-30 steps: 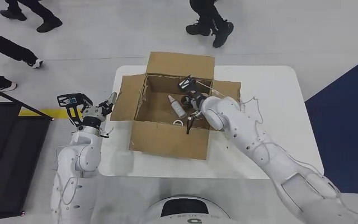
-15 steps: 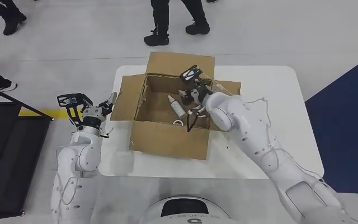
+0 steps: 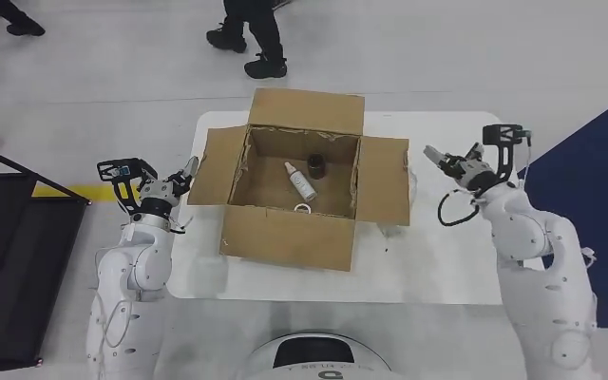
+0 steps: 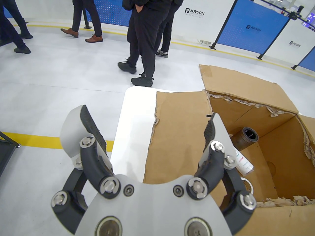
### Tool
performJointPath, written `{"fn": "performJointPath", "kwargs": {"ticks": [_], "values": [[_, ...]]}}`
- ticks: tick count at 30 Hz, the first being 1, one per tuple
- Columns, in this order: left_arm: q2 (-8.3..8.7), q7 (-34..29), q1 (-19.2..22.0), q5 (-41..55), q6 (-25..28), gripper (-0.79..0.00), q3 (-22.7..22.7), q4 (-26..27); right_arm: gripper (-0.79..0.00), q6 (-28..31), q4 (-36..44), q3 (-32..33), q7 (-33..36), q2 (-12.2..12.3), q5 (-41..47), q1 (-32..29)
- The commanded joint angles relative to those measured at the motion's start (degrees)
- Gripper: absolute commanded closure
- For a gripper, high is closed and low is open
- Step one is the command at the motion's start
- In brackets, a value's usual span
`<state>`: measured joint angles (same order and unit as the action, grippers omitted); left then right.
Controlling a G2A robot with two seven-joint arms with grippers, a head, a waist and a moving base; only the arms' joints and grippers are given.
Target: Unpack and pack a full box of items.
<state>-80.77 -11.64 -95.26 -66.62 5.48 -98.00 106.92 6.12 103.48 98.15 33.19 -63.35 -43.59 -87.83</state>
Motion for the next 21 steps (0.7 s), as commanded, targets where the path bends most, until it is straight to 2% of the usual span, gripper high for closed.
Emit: {"fn": "performJointPath", "kwargs": {"ticks": [1, 4, 8, 15, 21], "values": [[0.0, 0.0, 0.0, 0.0, 0.0, -0.785, 0.0, 0.0, -0.785, -1.02, -1.93, 0.35, 3.43, 0.18, -0.56, 0.18], [0.0, 0.0, 0.0, 0.0, 0.0, -0.785, 0.0, 0.0, -0.785, -3.17, -4.43, -0.69, 7.75, 0.36, -2.68, 1.64], [0.0, 0.0, 0.0, 0.0, 0.0, -0.785, 0.0, 0.0, -0.785, -5.14, -8.25, -5.24, 13.23, 0.34, -6.55, 5.83], [0.0, 0.0, 0.0, 0.0, 0.0, -0.785, 0.0, 0.0, -0.785, -8.86, -15.6, -12.81, 18.47, -0.32, -9.63, 13.45], [0.0, 0.0, 0.0, 0.0, 0.0, -0.785, 0.0, 0.0, -0.785, -7.54, -18.37, -17.68, 21.07, -0.8, -10.81, 16.83]]}}
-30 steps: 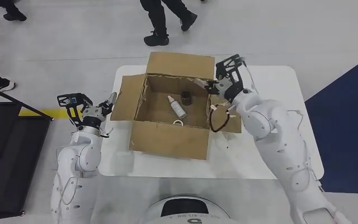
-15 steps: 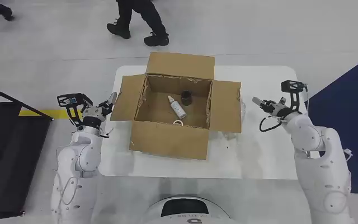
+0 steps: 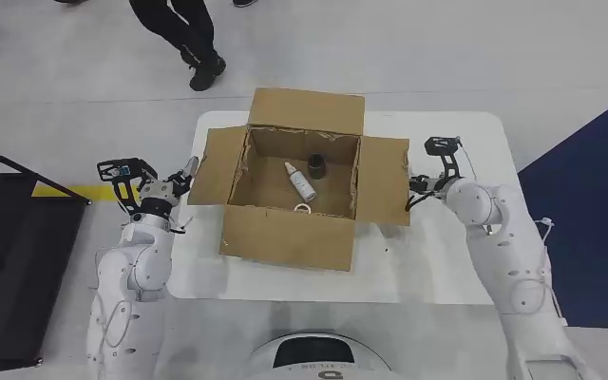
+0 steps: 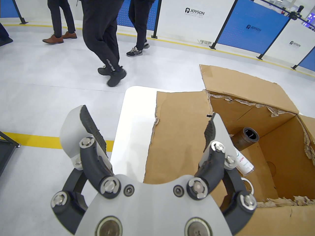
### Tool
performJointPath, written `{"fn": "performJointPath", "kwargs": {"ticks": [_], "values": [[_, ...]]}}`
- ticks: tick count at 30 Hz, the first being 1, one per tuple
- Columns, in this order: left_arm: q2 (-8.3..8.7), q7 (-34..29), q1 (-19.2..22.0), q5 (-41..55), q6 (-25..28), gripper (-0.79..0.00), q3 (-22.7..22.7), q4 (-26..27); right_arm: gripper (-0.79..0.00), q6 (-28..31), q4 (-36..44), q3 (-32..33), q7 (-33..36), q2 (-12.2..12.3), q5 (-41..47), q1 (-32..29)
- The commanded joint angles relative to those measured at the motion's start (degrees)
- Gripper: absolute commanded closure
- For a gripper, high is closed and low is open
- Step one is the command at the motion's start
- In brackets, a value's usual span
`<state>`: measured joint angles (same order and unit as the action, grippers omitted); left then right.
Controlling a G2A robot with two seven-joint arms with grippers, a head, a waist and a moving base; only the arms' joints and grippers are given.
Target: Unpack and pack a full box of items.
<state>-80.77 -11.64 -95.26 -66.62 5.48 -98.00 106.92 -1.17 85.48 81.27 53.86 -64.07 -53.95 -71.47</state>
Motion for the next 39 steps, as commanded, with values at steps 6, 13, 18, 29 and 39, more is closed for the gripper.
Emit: {"fn": "performJointPath", "kwargs": {"ticks": [6, 13, 18, 29, 39], "values": [[0.0, 0.0, 0.0, 0.0, 0.0, -0.785, 0.0, 0.0, -0.785, -3.9, -3.54, -3.93, 2.79, -0.56, -2.94, 3.29], [0.0, 0.0, 0.0, 0.0, 0.0, -0.785, 0.0, 0.0, -0.671, -8.08, -6.24, -0.74, 2.88, -0.25, -2.57, 3.49], [0.0, 0.0, 0.0, 0.0, 0.0, -0.785, 0.0, 0.0, -0.693, -7.75, -4.19, 2.5, 1.59, 0.24, -1.4, 1.06], [0.0, 0.0, 0.0, 0.0, 0.0, -0.785, 0.0, 0.0, -0.693, -8.14, -1.07, -0.3, 3.69, 0.04, -3.03, -0.23], [0.0, 0.0, 0.0, 0.0, 0.0, -0.785, 0.0, 0.0, -0.785, -6.87, 1.81, 3.24, 5.87, 0.71, -1.84, -3.74]]}}
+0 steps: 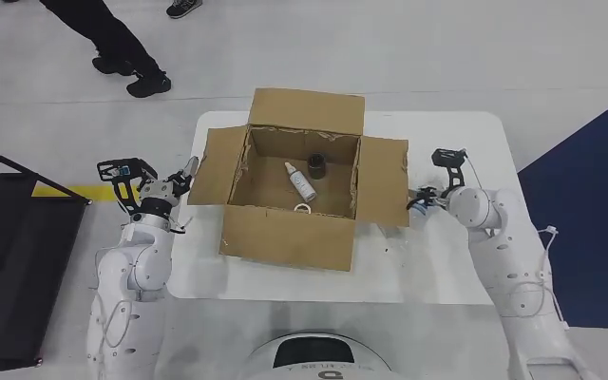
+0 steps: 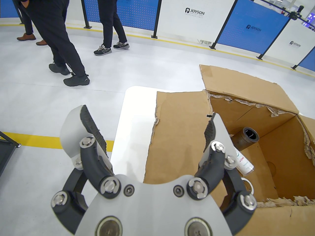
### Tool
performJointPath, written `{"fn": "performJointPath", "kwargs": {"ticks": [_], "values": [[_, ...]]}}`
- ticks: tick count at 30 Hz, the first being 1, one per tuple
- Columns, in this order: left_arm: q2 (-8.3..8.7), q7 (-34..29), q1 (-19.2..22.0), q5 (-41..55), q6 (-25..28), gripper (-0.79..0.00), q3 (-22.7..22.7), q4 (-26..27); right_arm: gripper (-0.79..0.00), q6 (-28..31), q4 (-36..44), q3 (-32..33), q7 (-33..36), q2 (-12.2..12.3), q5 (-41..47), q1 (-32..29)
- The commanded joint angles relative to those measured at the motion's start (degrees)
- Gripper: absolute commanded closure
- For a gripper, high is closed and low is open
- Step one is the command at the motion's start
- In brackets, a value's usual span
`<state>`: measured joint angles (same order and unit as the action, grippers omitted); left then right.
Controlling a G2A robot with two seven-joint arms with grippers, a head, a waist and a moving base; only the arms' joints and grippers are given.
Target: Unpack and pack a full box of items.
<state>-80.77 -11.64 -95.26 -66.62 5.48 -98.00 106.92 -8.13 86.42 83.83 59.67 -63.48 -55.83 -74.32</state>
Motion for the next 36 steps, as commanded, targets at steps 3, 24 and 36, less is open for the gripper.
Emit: {"fn": "performJointPath", "kwargs": {"ticks": [3, 24, 36], "values": [[0.0, 0.0, 0.0, 0.0, 0.0, -0.785, 0.0, 0.0, -0.785, 0.21, 2.41, 0.96, 1.13, 0.31, -0.81, -2.63], [0.0, 0.0, 0.0, 0.0, 0.0, -0.785, 0.0, 0.0, 0.0, 1.35, -2.19, -0.67, -0.61, 0.05, 0.99, -0.05], [0.0, 0.0, 0.0, 0.0, 0.0, -0.785, 0.0, 0.0, 0.0, 11.88, 1.21, 12.49, -15.86, 0.79, 18.36, -5.51]]}}
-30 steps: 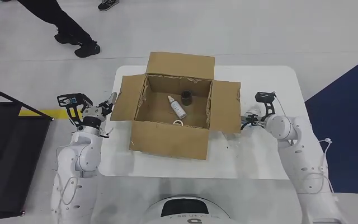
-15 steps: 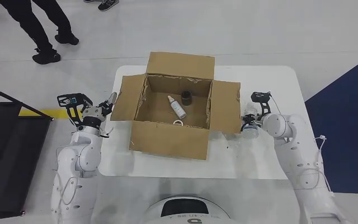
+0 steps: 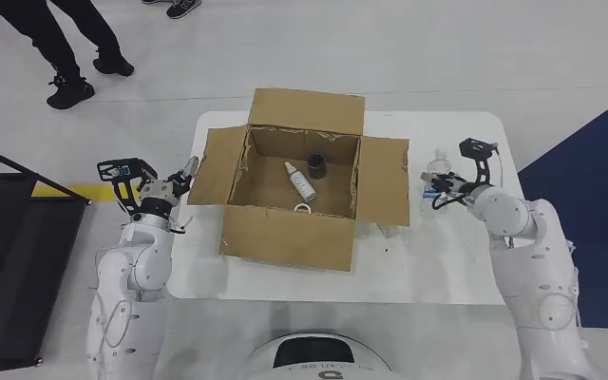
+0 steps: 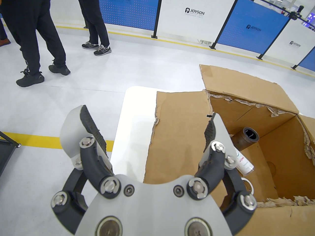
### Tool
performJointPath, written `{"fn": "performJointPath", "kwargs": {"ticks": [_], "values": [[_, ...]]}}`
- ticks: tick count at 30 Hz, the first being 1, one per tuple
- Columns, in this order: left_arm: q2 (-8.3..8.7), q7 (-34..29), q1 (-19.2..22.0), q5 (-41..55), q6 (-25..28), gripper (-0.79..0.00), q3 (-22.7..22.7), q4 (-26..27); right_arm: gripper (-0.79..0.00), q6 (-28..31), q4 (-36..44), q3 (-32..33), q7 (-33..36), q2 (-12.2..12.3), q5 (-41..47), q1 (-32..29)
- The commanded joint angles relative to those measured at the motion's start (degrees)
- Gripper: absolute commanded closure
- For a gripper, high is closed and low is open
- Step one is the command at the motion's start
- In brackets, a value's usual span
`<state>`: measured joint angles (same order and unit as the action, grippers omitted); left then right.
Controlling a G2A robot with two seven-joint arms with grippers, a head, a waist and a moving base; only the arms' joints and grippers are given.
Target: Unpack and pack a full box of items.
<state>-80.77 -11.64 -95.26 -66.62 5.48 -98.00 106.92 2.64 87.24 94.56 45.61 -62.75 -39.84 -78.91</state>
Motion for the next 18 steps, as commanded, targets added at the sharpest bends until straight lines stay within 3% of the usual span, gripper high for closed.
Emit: {"fn": "performJointPath", "kwargs": {"ticks": [1, 7, 11, 14, 18], "values": [[0.0, 0.0, 0.0, 0.0, 0.0, -0.785, 0.0, 0.0, 0.0, 1.48, 0.84, 2.88, -3.18, 0.12, 3.2, -1.67], [0.0, 0.0, 0.0, 0.0, 0.0, -0.785, 0.0, 0.0, 0.0, 6.63, 7.01, 7.35, -12.91, -0.11, 10.8, -6.89], [0.0, 0.0, 0.0, 0.0, 0.0, -0.785, 0.0, 0.0, 0.0, 17.97, 12.46, 8.61, -20.06, -0.65, 22.63, -10.64], [0.0, 0.0, 0.0, 0.0, 0.0, -0.785, 0.0, 0.0, 0.0, 26.43, 15.64, 8.1, -19.49, -0.69, 28.09, -11.98], [0.0, 0.0, 0.0, 0.0, 0.0, -0.785, 0.0, 0.0, 0.0, 30.31, 18.69, 4.42, -16.9, -0.66, 28.02, -10.73]]}}
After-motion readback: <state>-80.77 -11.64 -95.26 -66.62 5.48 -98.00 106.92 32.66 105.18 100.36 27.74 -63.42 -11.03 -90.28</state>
